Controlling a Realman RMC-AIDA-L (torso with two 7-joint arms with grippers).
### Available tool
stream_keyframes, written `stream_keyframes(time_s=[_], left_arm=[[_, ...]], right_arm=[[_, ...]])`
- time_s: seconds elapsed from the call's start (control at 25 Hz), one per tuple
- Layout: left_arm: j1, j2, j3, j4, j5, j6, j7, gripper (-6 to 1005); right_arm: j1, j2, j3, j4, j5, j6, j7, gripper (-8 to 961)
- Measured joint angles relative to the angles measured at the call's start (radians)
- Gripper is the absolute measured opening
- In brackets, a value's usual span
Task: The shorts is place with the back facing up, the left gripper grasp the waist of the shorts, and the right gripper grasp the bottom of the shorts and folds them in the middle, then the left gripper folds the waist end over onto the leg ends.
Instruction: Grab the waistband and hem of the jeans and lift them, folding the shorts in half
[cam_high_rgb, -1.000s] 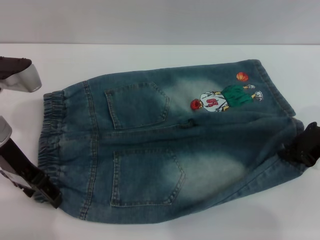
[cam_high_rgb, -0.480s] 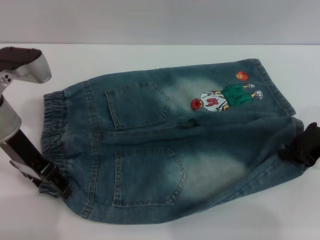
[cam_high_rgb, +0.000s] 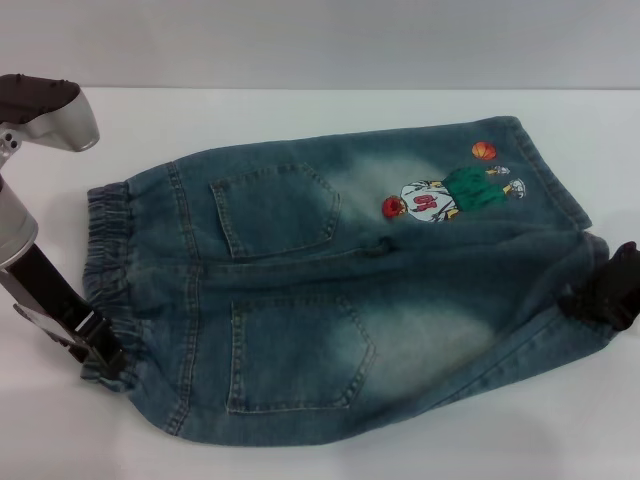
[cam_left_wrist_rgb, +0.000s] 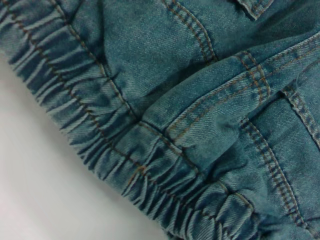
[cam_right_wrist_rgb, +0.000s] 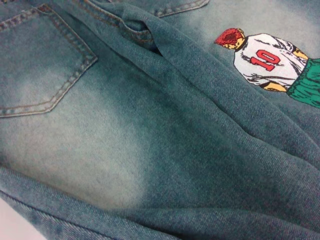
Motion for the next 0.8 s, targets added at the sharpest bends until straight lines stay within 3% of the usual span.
stream_keyframes(time_s=[0.32, 0.44, 0.64, 0.8], left_arm=[[-0.001, 0.001, 0.001, -0.002, 0.001, 0.0, 0.014, 503], [-0.001, 0.001, 0.001, -0.002, 0.001, -0.001, 0.016, 260], [0.002, 0.001, 0.002, -0.003, 0.001, -0.001, 0.023, 47], [0.004, 0.004, 0.002, -0.003, 0.001, -0.002, 0.026, 35]], right_arm=[[0.012, -0.006, 0.0, 0.002, 0.0, 0.001, 0.001, 7], [0.016, -0.006, 0.0, 0.003, 0.0, 0.001, 0.002, 7], [0.019, -0.006, 0.0, 0.003, 0.0, 0.001, 0.005, 7], [0.021, -0.005, 0.0, 0.003, 0.0, 0.001, 0.006, 7]])
